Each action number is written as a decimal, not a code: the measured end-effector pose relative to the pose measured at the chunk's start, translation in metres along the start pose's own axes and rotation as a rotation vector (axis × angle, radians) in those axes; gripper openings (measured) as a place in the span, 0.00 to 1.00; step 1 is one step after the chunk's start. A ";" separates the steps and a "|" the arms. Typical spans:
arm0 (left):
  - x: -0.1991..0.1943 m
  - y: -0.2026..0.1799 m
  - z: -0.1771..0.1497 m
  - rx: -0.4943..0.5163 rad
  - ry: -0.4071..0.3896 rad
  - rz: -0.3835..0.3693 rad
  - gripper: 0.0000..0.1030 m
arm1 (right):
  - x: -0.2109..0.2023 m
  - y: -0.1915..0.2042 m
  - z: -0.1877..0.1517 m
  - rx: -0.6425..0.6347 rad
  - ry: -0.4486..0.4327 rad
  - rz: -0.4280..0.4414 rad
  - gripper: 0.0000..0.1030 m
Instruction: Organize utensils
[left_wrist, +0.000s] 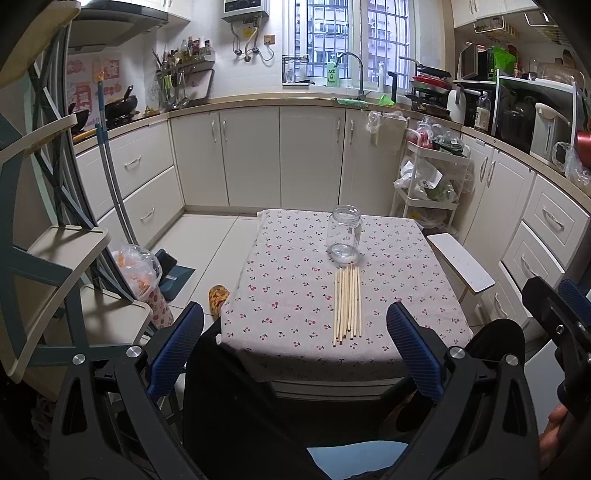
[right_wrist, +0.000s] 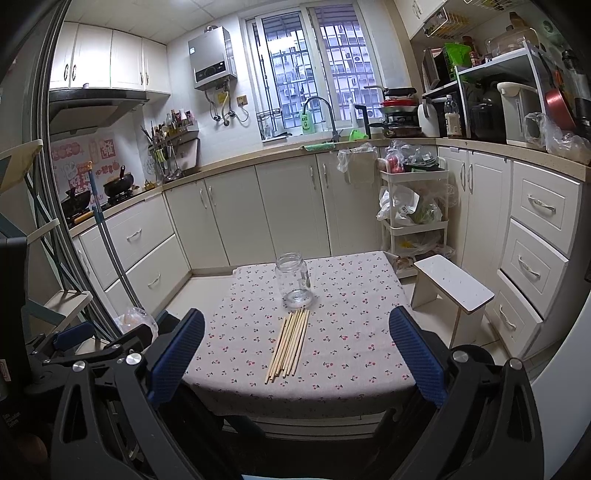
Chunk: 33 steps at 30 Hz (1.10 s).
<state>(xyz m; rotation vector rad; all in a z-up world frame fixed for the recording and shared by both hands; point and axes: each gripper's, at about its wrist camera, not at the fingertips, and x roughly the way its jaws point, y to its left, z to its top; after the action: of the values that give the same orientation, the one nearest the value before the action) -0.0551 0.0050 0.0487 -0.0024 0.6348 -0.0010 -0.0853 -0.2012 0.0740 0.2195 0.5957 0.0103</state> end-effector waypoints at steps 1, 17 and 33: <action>0.000 -0.001 0.000 0.000 0.000 0.001 0.92 | 0.000 0.000 0.000 0.000 0.000 0.000 0.93; 0.000 -0.001 0.000 0.000 0.001 0.001 0.92 | -0.001 -0.002 -0.001 0.002 0.002 0.001 0.93; 0.054 -0.003 0.000 -0.022 0.058 -0.011 0.92 | 0.049 -0.011 -0.009 0.011 0.090 -0.031 0.93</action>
<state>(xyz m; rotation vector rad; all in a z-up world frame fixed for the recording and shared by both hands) -0.0118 0.0020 0.0172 -0.0268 0.6929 -0.0048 -0.0503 -0.2063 0.0366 0.2209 0.6888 -0.0129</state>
